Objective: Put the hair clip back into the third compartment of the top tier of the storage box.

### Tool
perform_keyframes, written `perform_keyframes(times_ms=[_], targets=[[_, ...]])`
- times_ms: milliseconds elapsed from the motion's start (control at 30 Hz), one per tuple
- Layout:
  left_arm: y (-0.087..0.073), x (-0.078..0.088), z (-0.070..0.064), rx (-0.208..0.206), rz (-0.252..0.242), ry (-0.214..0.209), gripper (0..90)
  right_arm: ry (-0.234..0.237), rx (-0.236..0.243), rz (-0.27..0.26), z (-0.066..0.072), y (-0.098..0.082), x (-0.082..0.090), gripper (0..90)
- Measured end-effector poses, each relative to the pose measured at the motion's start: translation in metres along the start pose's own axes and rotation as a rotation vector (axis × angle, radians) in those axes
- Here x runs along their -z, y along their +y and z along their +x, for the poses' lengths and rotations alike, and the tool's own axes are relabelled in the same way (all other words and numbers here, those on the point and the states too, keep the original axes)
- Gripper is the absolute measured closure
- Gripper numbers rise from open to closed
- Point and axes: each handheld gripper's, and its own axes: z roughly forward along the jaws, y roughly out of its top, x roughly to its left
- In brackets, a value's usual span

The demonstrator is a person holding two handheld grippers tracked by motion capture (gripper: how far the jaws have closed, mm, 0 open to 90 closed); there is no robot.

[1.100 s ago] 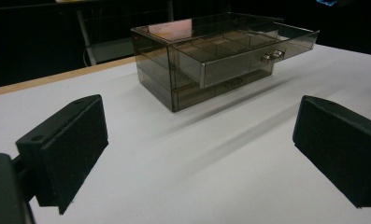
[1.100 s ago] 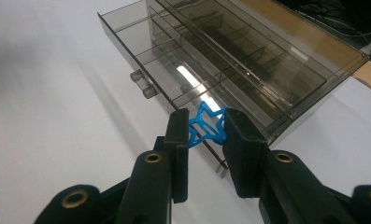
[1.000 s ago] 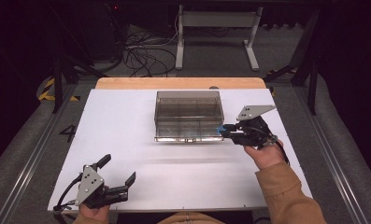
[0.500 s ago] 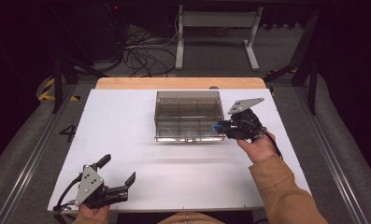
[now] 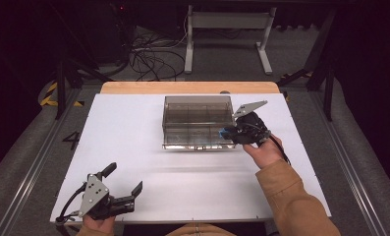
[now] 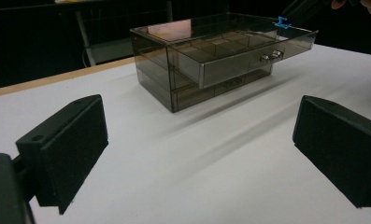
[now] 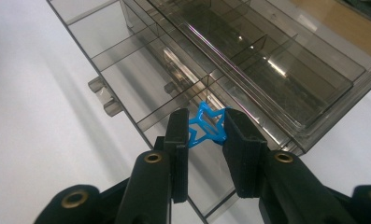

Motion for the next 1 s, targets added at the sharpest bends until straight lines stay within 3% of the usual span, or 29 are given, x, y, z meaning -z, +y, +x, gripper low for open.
perform_keyframes(times_ms=[1000], targets=[[0.000,0.000,0.000,0.001,0.001,-0.004,4.1,0.009,-0.021,0.075,-0.002,0.004,-0.026,72.1]])
